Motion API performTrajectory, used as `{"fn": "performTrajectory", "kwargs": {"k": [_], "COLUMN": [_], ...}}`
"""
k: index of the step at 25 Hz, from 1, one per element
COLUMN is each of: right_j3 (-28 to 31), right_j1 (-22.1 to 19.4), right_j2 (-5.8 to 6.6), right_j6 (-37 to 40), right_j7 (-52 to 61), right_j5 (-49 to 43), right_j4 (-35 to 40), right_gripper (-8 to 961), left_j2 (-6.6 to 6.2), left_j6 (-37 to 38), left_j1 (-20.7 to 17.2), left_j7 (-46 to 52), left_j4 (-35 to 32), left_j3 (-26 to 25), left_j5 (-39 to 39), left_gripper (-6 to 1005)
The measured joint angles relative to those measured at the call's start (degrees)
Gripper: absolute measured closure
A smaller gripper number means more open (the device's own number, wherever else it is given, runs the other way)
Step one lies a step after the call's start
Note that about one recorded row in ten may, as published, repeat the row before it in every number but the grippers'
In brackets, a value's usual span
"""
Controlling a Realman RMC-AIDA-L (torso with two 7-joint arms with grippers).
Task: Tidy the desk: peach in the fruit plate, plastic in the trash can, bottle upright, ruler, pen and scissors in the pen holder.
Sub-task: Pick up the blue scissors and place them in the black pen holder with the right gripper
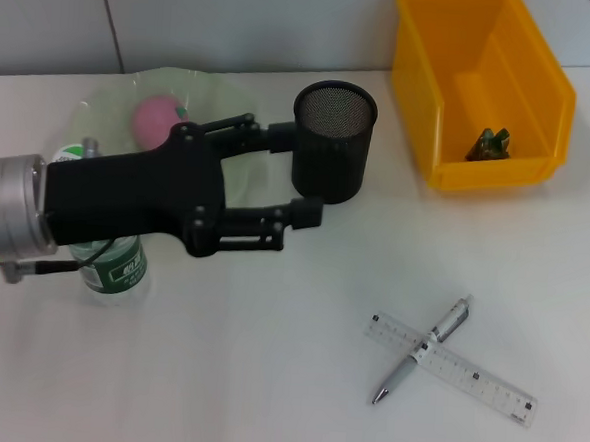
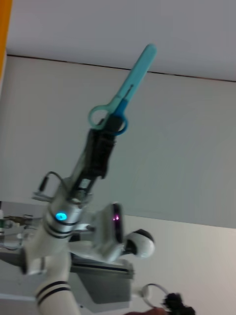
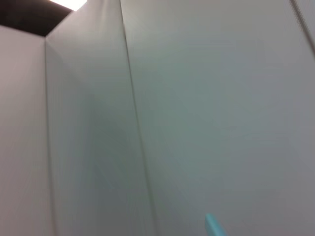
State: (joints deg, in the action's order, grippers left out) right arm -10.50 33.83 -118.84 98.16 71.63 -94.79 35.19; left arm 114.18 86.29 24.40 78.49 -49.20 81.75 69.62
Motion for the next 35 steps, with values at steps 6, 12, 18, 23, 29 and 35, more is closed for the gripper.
{"fn": "performTrajectory", "kwargs": {"k": [6, 12, 18, 23, 29, 35], "right_j3": [-22.5, -28.3, -29.0, -30.0, -33.9, -36.6], "right_j1": [1.3, 6.3, 16.6, 24.6, 30.3, 34.9], "right_j2": [3.76, 6.42, 9.31, 11.71, 11.71, 11.49], "right_j6": [-7.3, -8.6, -5.2, -3.3, -2.8, -4.6], "right_j7": [31.7, 48.9, 57.8, 59.4, 61.1, 61.5], "right_j5": [-4.2, -16.5, -33.2, -43.2, -51.8, -57.8], "right_j4": [21.2, 29.7, 27.8, 20.7, 17.7, 11.6], "right_gripper": [854, 851, 849, 846, 844, 841], "left_j2": [1.09, 0.97, 0.85, 1.04, 1.39, 1.86], "left_j6": [5.8, 7.0, 7.4, 7.5, 7.5, 7.5], "left_j1": [-0.8, -0.9, -1.1, -1.1, -1.3, -1.3], "left_j7": [2.6, 3.9, 3.9, 3.4, 3.3, 3.3], "left_j4": [-3.1, -4.1, -4.3, -4.3, -4.4, -4.4], "left_j3": [-9.1, -12.9, -13.3, -13.8, -13.9, -13.9], "left_j5": [7.1, 11.8, 12.1, 12.2, 12.2, 12.3], "left_gripper": [160, 160, 159, 159, 159, 159]}}
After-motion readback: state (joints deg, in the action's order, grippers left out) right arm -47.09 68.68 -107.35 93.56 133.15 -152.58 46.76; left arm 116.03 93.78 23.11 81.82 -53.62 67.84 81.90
